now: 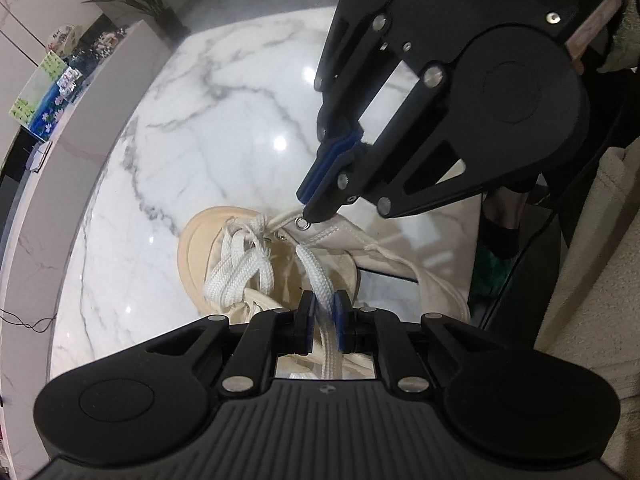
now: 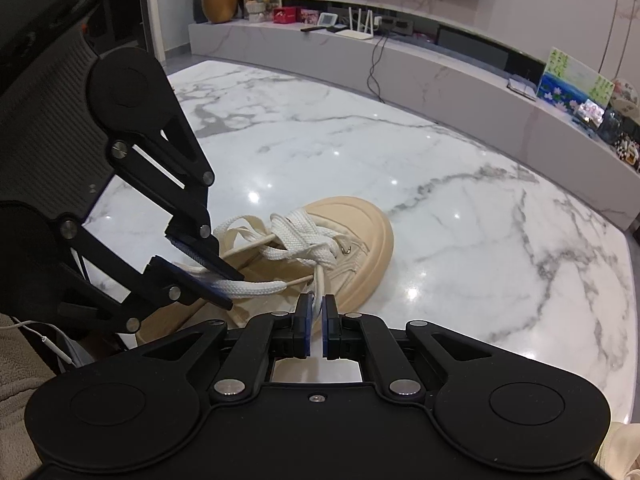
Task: Lace up shoes with both hands
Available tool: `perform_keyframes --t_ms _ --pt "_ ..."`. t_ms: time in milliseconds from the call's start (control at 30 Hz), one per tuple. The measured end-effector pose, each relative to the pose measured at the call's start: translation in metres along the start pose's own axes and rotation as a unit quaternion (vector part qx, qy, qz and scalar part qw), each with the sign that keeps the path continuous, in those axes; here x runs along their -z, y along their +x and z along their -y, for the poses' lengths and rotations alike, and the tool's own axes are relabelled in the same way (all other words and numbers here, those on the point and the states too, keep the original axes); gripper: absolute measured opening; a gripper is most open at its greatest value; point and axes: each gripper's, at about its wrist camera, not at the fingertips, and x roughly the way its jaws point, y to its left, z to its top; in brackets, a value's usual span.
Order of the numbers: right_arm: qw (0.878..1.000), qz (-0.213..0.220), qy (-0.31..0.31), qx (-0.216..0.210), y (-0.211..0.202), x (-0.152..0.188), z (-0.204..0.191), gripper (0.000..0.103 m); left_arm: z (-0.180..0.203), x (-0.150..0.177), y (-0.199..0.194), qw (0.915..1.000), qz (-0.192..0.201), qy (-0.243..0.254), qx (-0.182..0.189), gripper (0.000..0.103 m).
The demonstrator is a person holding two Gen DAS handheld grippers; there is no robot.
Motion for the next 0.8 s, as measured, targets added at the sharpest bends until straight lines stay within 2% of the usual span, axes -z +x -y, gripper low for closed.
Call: perform_keyframes --t_ms 600,800 --pt "1.0 0.002 -0.01 -0.001 -0.0013 0.0007 -0.002 0.003 -0.0049 -0.002 0.0055 0.9997 -0.025 -0.006 -0.003 0.009" --pt "1.0 0.002 -0.012 0.001 -0.0009 0.0002 -0.0058 0.003 -0.0044 -0.0048 0.0069 0.9997 -0.022 0.002 -0.005 0.009"
